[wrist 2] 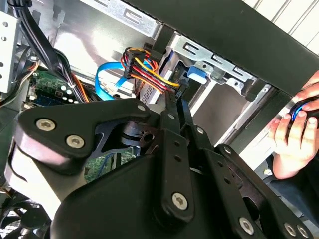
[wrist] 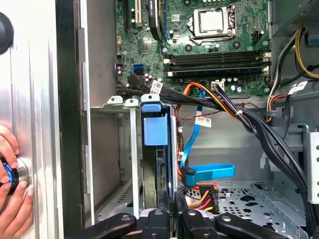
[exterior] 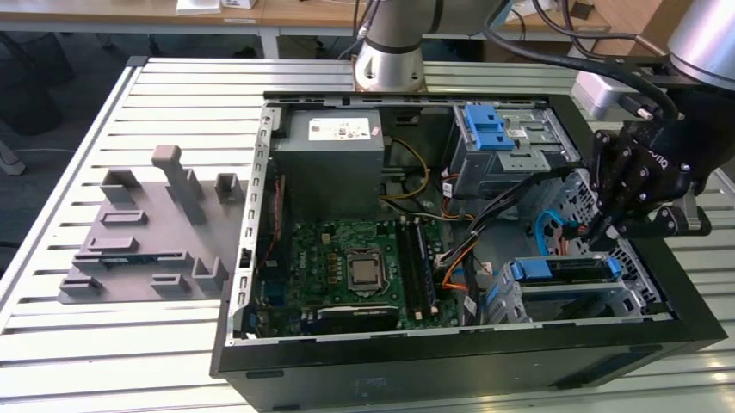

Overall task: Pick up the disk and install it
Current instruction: 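Insert the first disk wire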

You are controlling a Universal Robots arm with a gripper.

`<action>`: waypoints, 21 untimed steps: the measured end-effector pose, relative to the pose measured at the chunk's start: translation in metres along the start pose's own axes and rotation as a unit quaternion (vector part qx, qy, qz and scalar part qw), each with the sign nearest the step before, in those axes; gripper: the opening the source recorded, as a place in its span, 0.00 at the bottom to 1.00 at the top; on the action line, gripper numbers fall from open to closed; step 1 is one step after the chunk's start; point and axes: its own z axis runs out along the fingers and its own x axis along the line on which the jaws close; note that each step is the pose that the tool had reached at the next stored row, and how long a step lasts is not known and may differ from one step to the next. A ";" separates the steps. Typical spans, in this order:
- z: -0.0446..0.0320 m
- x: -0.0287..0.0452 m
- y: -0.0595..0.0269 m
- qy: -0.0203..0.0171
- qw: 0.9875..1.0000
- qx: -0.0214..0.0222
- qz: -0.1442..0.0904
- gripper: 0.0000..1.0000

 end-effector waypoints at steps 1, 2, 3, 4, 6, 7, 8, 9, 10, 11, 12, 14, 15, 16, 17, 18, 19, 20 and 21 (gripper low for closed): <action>0.0001 0.0004 0.0001 0.000 1.000 0.000 -0.001 0.16; 0.0001 0.0007 0.0004 0.000 1.000 0.000 -0.003 0.16; 0.0002 0.0009 0.0007 0.000 1.000 0.001 -0.007 0.16; 0.0002 0.0010 0.0010 0.000 1.000 0.001 -0.010 0.16; 0.0004 0.0016 0.0022 -0.001 1.000 0.002 -0.015 0.16; 0.0005 0.0020 0.0028 -0.002 1.000 0.002 -0.016 0.16; 0.0007 0.0023 0.0032 -0.003 1.000 0.002 -0.016 0.16; 0.0007 0.0028 0.0034 -0.005 1.000 0.002 -0.016 0.16; 0.0008 0.0037 0.0035 -0.008 1.000 0.002 -0.016 0.16; 0.0011 0.0045 0.0037 -0.012 1.000 0.002 -0.016 0.16; 0.0014 0.0052 0.0039 -0.016 1.000 0.001 -0.016 0.16; 0.0019 0.0064 0.0041 -0.025 1.000 0.001 -0.016 0.16; 0.0023 0.0076 0.0042 -0.028 0.999 0.001 -0.016 0.16; 0.0028 0.0091 0.0046 -0.031 0.999 0.001 -0.016 0.16; 0.0034 0.0105 0.0047 -0.034 0.999 0.001 -0.016 0.16; 0.0040 0.0119 0.0048 -0.037 0.999 0.001 -0.016 0.16; 0.0045 0.0130 0.0049 -0.039 0.999 0.001 -0.016 0.16; 0.0050 0.0138 0.0052 -0.040 0.999 0.001 -0.016 0.16; 0.0055 0.0146 0.0056 -0.042 0.999 0.001 -0.016 0.16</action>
